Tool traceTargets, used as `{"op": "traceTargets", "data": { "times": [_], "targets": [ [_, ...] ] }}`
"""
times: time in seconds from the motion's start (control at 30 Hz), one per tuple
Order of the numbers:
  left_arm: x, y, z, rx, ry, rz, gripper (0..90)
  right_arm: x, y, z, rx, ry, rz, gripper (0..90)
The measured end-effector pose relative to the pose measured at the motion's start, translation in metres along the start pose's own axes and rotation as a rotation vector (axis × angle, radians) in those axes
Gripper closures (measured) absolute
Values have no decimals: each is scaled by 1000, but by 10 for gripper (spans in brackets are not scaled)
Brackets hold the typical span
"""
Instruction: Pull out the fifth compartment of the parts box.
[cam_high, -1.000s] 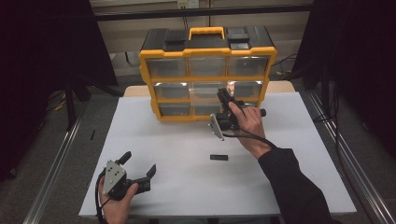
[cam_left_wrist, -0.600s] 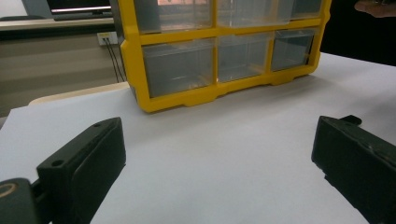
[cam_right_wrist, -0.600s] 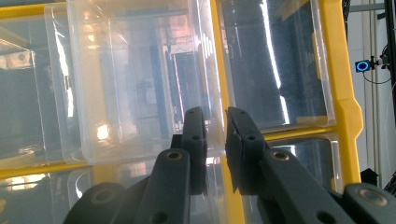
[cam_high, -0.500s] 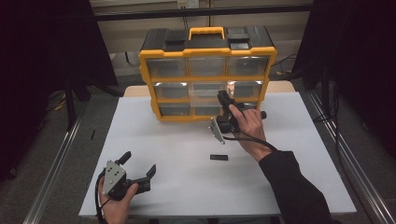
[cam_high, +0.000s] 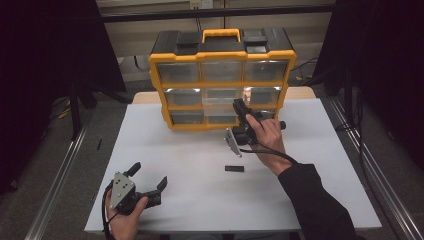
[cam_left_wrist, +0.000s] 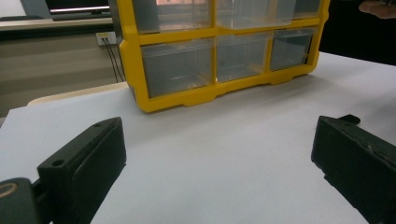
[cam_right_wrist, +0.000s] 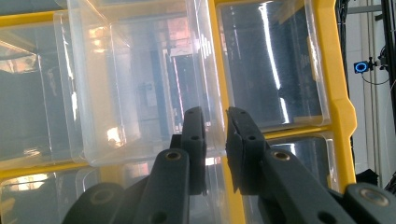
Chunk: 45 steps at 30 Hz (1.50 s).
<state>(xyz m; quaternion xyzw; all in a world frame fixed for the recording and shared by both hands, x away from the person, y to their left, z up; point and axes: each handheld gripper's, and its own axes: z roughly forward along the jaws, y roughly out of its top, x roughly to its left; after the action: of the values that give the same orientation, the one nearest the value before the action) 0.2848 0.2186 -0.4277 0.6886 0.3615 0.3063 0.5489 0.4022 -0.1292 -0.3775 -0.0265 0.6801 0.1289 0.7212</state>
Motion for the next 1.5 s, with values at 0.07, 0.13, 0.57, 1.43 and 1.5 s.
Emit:
{"op": "traceTargets", "data": {
  "times": [0.07, 0.13, 0.57, 1.43, 1.5],
  "targets": [
    [0, 0, 0, 0, 0, 0, 31, 0, 0, -1, 2, -2, 0, 789],
    [0, 0, 0, 0, 0, 0, 32, 0, 0, -1, 0, 1, -5, 790],
    [0, 0, -1, -2, -2, -2, 31, 0, 0, -7, 0, 0, -6, 790],
    [0, 0, -1, -1, 0, 0, 31, 0, 3, -17, -24, -3, 2, 790],
    [0, 0, -1, 0, 0, 0, 31, 0, 3, -18, -21, -3, 3, 790]
  ]
}}
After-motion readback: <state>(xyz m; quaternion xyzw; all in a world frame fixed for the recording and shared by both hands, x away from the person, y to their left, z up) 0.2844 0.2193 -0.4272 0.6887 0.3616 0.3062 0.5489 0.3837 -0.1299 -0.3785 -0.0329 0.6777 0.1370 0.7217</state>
